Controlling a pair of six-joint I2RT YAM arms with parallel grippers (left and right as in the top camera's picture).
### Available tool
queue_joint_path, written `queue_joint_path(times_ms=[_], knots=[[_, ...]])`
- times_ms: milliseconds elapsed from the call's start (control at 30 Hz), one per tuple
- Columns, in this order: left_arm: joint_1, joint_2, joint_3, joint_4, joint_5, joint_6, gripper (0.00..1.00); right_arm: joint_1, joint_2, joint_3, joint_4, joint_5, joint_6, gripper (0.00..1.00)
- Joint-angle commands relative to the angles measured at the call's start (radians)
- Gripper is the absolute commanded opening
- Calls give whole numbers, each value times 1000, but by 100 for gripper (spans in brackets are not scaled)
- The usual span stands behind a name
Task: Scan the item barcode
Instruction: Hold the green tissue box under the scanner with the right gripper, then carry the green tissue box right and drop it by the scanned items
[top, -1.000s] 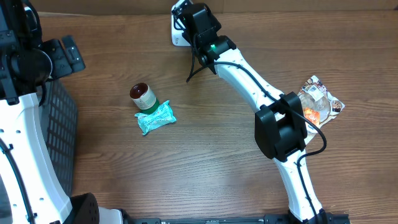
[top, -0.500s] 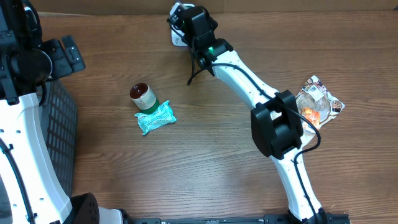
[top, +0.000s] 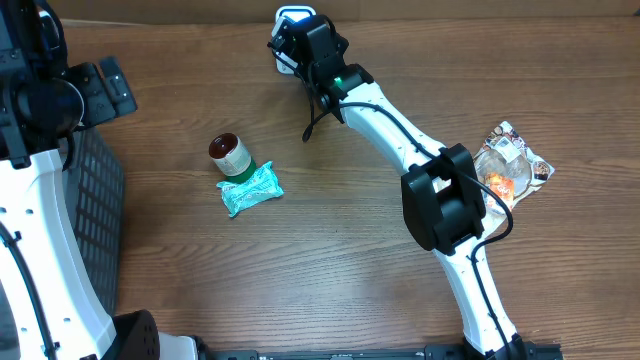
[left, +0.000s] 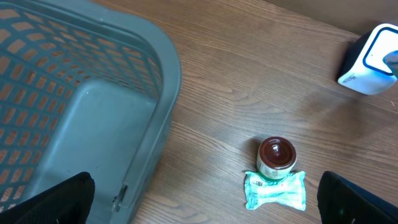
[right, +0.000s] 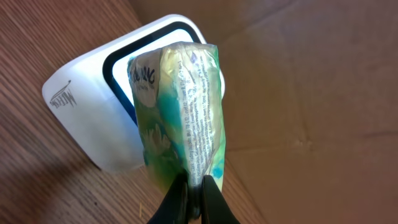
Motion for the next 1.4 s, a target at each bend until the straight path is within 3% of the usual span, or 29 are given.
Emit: queue_joint_path(times_ms=[0, 200, 467, 667, 867, 1033, 1200, 1367], knots=[[2, 2, 2, 2, -9, 19, 100, 3, -1, 11, 40, 2, -22, 4], [2, 2, 2, 2, -9, 19, 100, 14, -18, 11, 10, -51, 72, 4], [2, 2, 2, 2, -9, 19, 99, -11, -238, 11, -188, -326, 363, 4], [2, 2, 2, 2, -9, 19, 99, -95, -480, 11, -519, -631, 668, 4], [2, 2, 2, 2, -9, 19, 99, -247, -646, 11, -996, -676, 778, 4], [2, 2, 2, 2, -9, 19, 99, -413, -644, -10, -1320, -645, 777, 4], [2, 2, 2, 2, -9, 19, 100, -561, -640, -174, -1341, -575, 842, 4], [2, 2, 2, 2, -9, 19, 100, -697, -640, -468, -1221, -551, 912, 4]])
